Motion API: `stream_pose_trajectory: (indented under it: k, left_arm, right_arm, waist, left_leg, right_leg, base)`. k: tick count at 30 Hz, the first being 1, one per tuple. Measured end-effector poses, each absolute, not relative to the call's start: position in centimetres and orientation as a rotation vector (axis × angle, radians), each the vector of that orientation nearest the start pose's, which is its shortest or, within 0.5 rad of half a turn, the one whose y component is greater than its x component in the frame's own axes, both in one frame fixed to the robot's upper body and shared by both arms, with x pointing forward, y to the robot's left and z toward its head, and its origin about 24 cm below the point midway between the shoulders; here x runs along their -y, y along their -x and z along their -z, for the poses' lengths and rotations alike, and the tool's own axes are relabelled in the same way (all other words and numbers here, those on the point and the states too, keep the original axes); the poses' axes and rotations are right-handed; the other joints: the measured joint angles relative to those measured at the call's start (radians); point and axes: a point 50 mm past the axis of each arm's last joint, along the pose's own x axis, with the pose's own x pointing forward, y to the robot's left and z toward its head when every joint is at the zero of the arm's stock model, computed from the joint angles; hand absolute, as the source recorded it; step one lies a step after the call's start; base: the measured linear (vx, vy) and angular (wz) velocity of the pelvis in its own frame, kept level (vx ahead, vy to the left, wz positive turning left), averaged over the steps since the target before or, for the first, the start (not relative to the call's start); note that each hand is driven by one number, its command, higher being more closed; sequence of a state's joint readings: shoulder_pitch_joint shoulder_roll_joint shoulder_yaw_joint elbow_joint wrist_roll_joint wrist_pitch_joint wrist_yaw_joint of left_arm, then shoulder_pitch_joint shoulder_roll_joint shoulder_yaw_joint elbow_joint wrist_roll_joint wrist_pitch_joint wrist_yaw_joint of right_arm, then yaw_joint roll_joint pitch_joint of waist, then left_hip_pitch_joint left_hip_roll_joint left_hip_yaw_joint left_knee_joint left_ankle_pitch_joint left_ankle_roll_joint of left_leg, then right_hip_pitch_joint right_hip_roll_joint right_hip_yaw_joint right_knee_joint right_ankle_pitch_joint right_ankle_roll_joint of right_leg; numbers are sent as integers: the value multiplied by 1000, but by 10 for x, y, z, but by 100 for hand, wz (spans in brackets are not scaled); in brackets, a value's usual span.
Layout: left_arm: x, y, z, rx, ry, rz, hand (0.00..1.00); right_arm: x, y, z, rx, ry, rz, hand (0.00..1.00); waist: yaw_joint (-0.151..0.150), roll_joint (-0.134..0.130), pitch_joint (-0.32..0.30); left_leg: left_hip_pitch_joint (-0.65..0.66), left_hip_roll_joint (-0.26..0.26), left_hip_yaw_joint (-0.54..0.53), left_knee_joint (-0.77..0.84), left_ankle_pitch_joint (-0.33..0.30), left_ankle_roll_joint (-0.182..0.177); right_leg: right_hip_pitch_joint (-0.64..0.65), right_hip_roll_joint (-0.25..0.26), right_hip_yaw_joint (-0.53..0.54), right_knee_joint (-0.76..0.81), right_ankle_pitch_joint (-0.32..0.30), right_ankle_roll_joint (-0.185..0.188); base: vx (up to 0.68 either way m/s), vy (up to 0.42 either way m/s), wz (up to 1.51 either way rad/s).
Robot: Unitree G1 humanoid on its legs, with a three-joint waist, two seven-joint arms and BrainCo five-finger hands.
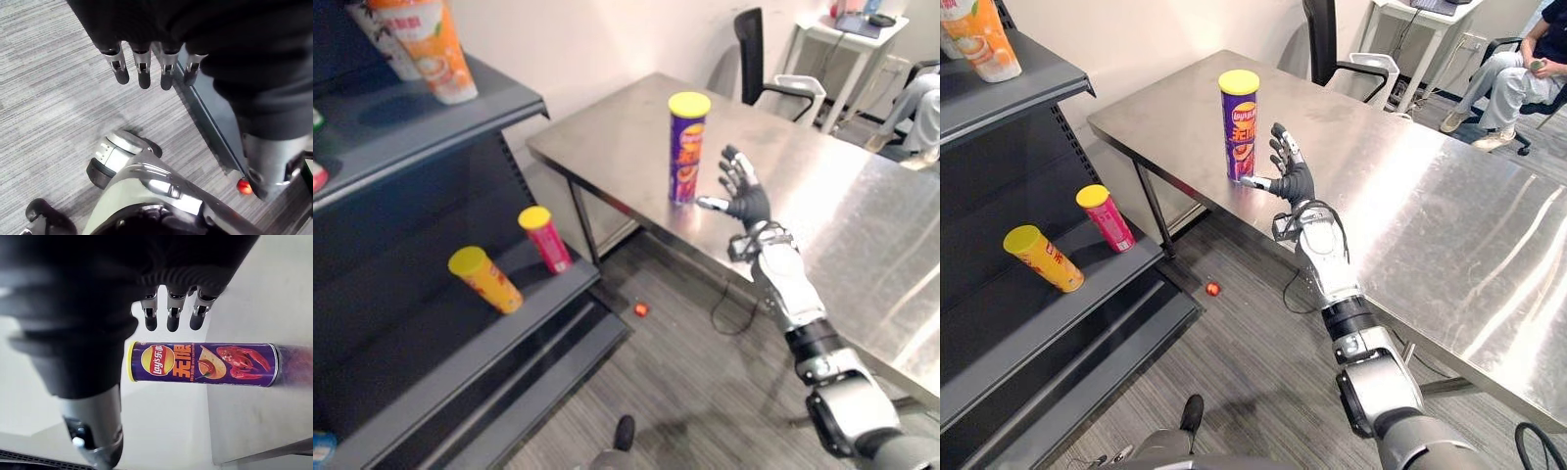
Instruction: Put the gum and the chips on the shelf.
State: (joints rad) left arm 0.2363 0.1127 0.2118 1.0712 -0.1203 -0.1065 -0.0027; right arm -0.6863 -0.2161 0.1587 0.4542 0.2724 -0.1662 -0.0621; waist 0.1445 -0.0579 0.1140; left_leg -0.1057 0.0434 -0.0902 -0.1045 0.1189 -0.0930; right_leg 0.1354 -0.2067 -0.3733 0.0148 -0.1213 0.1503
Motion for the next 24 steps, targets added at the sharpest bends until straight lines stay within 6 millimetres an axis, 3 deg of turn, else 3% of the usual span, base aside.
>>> stream_pose_trajectory:
  k: [13,19,24]
  left_arm:
    - [-226,-34,163,-1131,121,-419,0]
    - [-226,-35,163,-1127,111,-419,0]
    - [-226,-37,162,-1117,105,-416,0]
  right_arm:
    - [123,-378,-167,330,17,-117,0]
    - [118,-387,-184,347,3,-99,0]
    - [114,-391,-218,435,0,-94,0]
  waist:
    - [24,-15,19]
    - [26,-14,21]
    - [34,-13,21]
  left_leg:
    - [-15,-2,-4,0,6,2]
    - [-15,8,-4,0,8,1]
    - [-32,31,-8,0,15,-10]
  right_leg:
    - [-7,0,-5,-3,-2,-1]
    - [-10,3,-1,-1,-2,-1]
    - [-29,29,4,2,-2,-2]
  base:
    - [16,-9,2]
    - [-9,-7,-1]
    - [-49,-26,-3]
